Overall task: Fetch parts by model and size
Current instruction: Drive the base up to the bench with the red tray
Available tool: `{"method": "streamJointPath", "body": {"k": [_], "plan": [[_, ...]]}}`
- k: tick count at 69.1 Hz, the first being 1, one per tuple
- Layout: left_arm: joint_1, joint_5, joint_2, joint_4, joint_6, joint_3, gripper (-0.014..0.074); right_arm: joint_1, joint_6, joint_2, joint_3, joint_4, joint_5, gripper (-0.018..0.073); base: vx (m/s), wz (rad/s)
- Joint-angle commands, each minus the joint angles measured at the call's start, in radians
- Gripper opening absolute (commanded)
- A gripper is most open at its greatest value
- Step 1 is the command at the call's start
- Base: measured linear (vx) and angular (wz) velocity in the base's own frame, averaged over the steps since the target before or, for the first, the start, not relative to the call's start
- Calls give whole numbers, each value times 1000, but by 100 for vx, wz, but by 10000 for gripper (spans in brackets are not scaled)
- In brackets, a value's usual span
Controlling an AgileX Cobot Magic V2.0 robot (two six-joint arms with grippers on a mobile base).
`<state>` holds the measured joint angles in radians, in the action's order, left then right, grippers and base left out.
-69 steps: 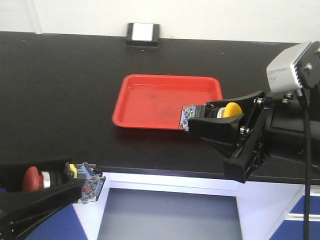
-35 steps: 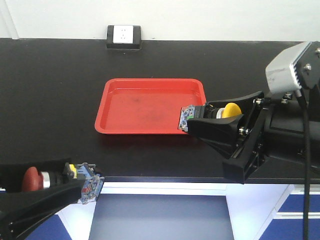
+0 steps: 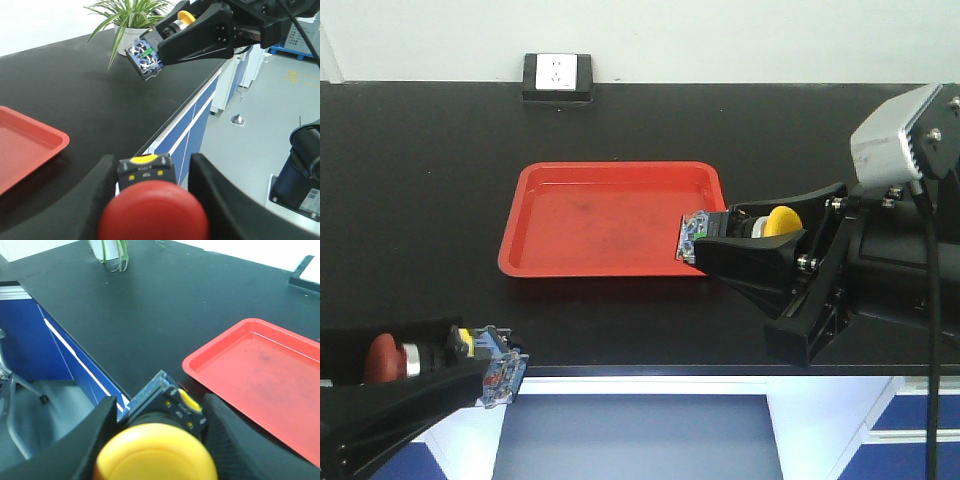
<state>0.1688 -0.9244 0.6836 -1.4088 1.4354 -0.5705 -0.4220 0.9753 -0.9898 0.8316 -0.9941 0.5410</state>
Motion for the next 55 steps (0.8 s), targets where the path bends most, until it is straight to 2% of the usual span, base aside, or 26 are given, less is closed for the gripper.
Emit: {"method": "streamJointPath", "body": {"k": [1,55], "plan": [[-1,0,3,-72,2,-37,-6,3,9,11,27,-35,-31,-5,5,-7],[-1,0,3,-72,2,-37,-6,3,9,11,27,-35,-31,-5,5,-3]]}}
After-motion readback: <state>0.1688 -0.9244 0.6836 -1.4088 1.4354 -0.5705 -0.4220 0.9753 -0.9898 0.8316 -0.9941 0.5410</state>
